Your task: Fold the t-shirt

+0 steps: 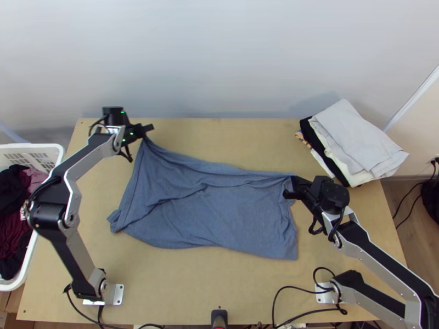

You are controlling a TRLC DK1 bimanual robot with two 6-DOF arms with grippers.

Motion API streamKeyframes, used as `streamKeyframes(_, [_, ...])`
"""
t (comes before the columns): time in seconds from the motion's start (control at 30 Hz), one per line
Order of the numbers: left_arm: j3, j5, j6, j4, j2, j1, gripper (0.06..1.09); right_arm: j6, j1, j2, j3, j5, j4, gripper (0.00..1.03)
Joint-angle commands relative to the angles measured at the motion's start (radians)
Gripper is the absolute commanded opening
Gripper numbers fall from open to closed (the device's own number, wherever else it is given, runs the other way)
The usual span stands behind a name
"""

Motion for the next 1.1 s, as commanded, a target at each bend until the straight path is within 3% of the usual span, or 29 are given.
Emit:
streamKeyframes(0.0, [0.052, -0.003, -0.021, -0.058, 0.038, -0.014, 0.73, 0.027, -0.006, 0.011, 0.036, 0.004, 0.019, 0.03])
streamKeyframes(0.07, [0.066, -0.005, -0.021, -0.090, 0.041, -0.014, 0.95, 0.027, -0.003, 0.011, 0.033, 0.004, 0.019, 0.03])
streamKeyframes(0.17, [0.098, 0.004, -0.027, -0.130, 0.038, 0.009, 1.00, 0.027, 0.003, 0.011, 0.027, 0.004, 0.019, 0.03])
streamKeyframes(0.33, [0.218, 0.305, -0.161, -0.262, 0.082, 0.116, 0.99, 0.031, 0.017, 0.022, 0.025, 0.004, 0.019, 0.03])
streamKeyframes(0.57, [0.290, 0.512, -0.158, -0.394, 0.112, 0.177, 0.99, 0.042, 0.026, 0.037, 0.025, 0.004, 0.019, 0.03])
streamKeyframes(0.77, [0.392, 0.702, -0.139, -0.635, 0.236, 0.182, 0.99, 0.044, 0.031, 0.049, 0.025, 0.004, 0.019, 0.03])
streamKeyframes(0.87, [0.403, 0.768, -0.152, -0.653, 0.268, 0.187, 0.99, 0.042, 0.035, 0.049, 0.025, 0.004, 0.019, 0.03])
streamKeyframes(1.07, [0.451, 0.767, -0.152, -0.655, 0.291, 0.199, 0.99, 0.041, 0.032, 0.049, 0.018, 0.004, 0.019, 0.03])
